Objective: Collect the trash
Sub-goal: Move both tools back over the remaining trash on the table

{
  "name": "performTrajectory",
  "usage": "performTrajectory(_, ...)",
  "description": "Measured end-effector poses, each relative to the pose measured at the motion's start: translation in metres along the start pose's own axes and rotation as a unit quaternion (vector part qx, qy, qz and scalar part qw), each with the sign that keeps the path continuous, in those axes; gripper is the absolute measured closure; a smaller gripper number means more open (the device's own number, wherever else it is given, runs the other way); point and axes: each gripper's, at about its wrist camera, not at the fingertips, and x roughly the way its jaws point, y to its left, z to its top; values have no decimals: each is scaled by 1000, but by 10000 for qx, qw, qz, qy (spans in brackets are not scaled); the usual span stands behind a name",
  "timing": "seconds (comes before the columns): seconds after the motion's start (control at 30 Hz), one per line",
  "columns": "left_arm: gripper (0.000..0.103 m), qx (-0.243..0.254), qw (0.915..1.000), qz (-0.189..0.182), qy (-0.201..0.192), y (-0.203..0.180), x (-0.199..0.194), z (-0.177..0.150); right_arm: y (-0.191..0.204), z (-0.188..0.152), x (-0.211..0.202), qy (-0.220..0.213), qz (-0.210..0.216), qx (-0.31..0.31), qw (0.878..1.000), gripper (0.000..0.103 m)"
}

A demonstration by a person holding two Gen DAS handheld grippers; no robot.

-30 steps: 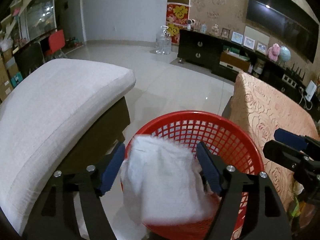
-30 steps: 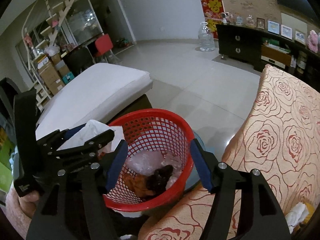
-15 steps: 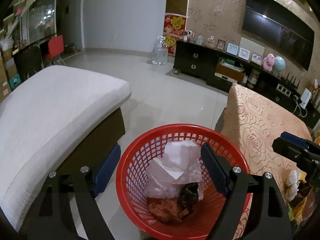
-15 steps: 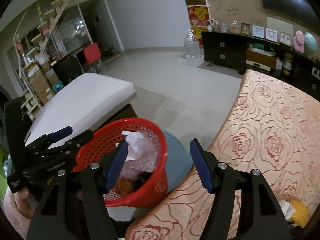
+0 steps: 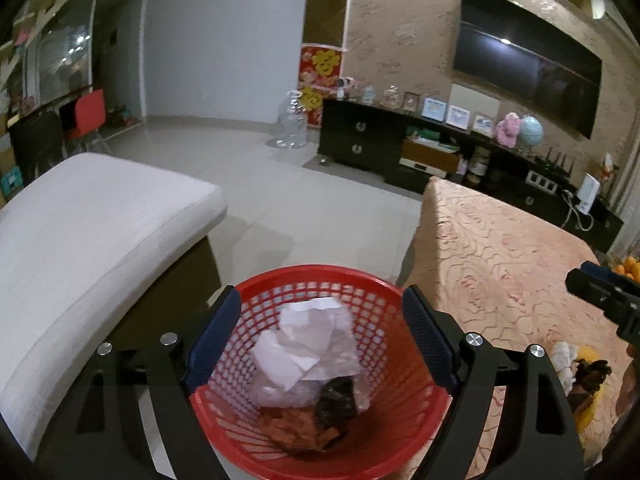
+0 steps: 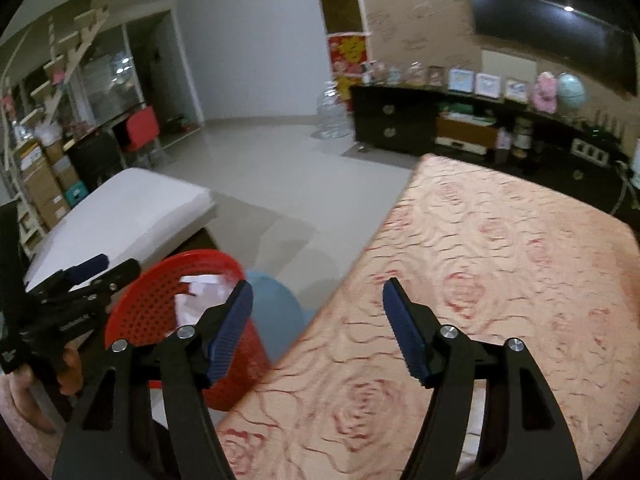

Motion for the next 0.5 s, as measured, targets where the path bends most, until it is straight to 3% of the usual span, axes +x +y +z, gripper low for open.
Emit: performTrajectory(0.5, 24, 539, 9969, -572, 42, -68, 2, -10, -87, -50, -72, -360, -1163, 677, 9903, 32)
